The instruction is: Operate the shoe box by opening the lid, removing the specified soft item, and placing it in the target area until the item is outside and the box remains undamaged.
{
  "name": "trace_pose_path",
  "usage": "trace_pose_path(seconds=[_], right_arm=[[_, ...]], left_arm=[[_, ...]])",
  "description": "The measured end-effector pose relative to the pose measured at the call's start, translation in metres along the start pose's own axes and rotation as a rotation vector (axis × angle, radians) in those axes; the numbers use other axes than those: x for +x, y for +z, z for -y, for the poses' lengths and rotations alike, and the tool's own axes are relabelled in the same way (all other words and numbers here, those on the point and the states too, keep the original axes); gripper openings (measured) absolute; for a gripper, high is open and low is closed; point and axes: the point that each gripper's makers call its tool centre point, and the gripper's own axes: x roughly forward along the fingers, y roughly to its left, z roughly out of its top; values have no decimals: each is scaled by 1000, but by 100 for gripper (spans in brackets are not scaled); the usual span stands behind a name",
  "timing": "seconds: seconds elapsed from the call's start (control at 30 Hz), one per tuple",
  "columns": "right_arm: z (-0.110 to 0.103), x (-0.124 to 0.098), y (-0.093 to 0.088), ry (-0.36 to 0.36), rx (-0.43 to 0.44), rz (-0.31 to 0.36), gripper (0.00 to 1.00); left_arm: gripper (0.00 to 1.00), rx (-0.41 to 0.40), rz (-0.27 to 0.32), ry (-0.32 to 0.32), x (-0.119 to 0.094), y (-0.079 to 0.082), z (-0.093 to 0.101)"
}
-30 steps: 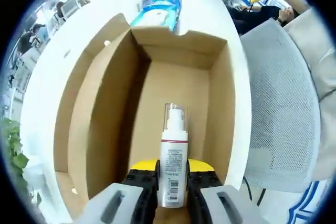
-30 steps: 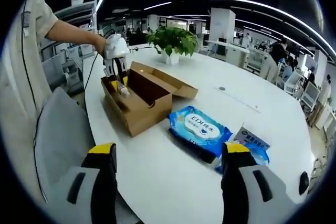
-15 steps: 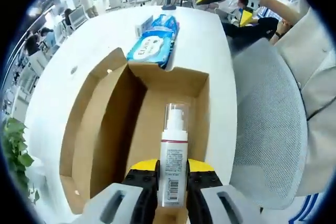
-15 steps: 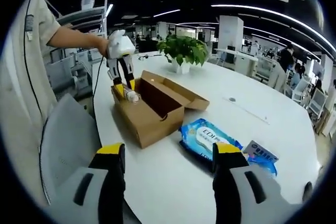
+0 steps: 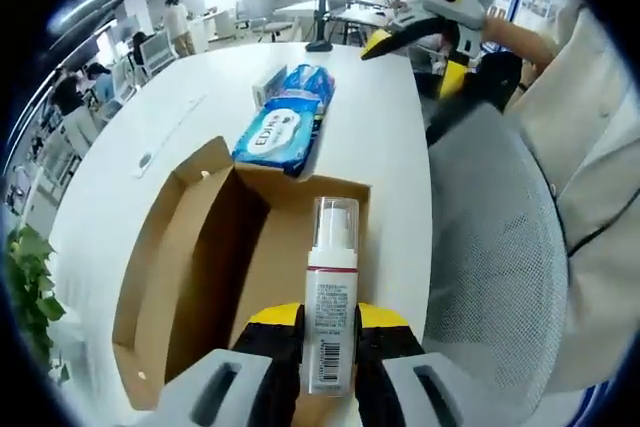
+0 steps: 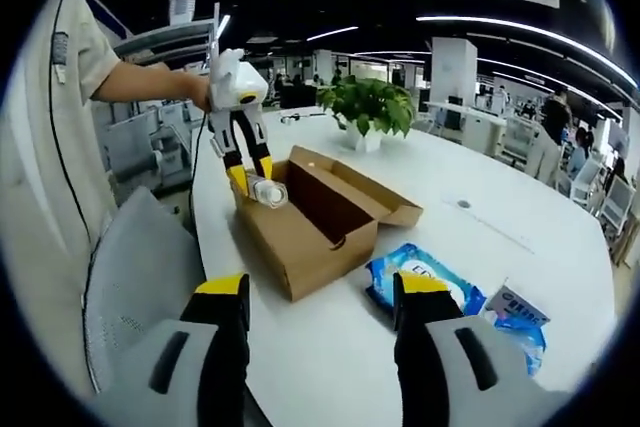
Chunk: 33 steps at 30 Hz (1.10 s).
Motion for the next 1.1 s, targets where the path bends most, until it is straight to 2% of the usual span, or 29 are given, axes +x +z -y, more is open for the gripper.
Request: trace_pose_path(seconds=[0.53, 0.87, 1.1], right_arm=[[-25, 16, 12, 55, -18, 27, 49], [-37, 23, 17, 85, -43, 34, 47], [-38, 26, 19, 89, -34, 42, 45]], left_arm=[[18, 82, 82, -41, 7, 40, 26], [18, 121, 114, -66, 13, 57, 35], [18, 148, 128, -87, 16, 67, 45]])
